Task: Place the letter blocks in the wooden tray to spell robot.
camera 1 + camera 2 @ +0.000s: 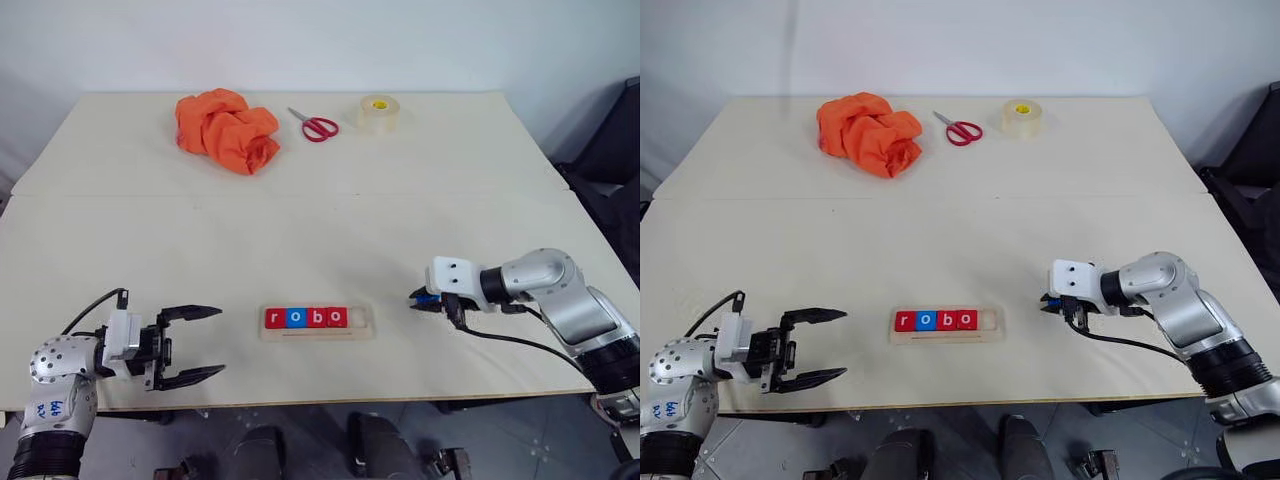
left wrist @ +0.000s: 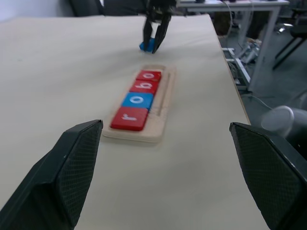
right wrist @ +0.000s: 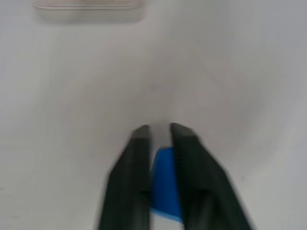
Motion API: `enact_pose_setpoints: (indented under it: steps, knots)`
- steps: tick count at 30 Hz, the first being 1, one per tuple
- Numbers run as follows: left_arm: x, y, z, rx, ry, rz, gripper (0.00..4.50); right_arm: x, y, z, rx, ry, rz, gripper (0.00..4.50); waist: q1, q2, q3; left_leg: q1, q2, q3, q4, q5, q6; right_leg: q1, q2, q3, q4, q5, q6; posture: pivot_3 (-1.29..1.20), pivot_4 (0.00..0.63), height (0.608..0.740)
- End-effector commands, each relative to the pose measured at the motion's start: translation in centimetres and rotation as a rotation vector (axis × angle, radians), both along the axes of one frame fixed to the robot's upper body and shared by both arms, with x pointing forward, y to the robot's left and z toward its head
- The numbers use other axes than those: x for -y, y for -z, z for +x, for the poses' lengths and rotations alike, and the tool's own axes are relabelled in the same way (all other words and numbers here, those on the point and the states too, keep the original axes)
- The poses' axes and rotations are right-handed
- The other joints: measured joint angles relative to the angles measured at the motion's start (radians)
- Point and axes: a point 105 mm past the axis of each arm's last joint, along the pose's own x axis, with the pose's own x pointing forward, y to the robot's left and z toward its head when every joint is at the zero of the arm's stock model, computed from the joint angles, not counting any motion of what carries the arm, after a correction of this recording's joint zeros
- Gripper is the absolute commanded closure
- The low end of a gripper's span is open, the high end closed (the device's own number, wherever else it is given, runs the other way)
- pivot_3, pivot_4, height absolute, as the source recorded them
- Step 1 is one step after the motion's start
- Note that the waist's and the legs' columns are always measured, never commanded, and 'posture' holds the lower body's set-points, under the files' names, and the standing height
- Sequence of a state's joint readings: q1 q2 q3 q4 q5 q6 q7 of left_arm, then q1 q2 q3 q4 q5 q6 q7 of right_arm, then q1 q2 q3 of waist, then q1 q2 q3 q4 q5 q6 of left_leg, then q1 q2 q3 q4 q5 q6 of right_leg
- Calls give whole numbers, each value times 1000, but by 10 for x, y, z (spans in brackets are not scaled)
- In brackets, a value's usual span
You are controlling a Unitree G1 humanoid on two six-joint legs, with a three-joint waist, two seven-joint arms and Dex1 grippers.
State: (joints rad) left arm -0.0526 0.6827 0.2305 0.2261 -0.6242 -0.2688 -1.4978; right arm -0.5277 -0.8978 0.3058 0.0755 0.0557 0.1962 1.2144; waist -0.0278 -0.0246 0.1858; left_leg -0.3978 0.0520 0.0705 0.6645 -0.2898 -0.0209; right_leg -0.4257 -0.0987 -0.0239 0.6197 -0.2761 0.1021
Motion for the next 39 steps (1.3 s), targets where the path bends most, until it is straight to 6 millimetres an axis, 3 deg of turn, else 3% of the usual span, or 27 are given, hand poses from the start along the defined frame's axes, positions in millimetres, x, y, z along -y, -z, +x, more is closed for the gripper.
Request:
enact_pose_setpoints:
  steps: [1,8,14,18,23,26,31,37,39]
  knots:
    - [0,-10,0,36,-1,-19,0,7,3,3,-6,37,-18,4490,1,0,0,0,0,0,0,0,0,0,0,0,0,0,0,0,150,740]
    - [-1,-10,1,34,-6,-21,0,-10,-25,2,42,16,65,4490,0,1,0,0,0,0,0,0,0,-1,0,0,0,0,0,0,150,740]
    - [2,-7,3,33,-1,-14,0,-34,-50,-10,48,-6,130,4490,-1,2,1,-3,0,0,0,0,0,-3,0,0,1,0,0,0,150,740]
    - [4,-5,4,34,6,-14,0,-40,-51,-18,36,5,149,4490,0,2,1,-3,1,0,0,0,-1,-3,1,0,0,0,0,0,150,740]
    - [6,-5,5,32,11,-14,0,-29,-46,-16,32,40,138,4490,1,2,1,-4,0,0,0,0,0,-3,0,0,0,0,0,0,150,740]
    - [8,-4,6,32,12,-14,0,-12,-39,-6,43,98,95,3892,1,2,1,-3,0,0,0,0,0,-3,0,0,0,0,0,0,150,740]
    - [10,-2,4,32,11,-19,0,11,-42,4,64,187,87,2169,1,2,1,-3,0,0,0,0,0,-3,1,0,0,0,0,0,150,740]
    - [12,2,-2,23,-4,-32,0,25,-40,-11,57,374,175,51,3,2,1,-4,1,0,-1,0,-1,-3,2,0,0,0,-1,0,150,740]
    - [13,4,-3,14,-4,-36,0,27,-34,-22,44,392,174,16,3,2,1,-4,1,0,-1,-1,-1,-3,1,0,0,0,-1,0,150,740]
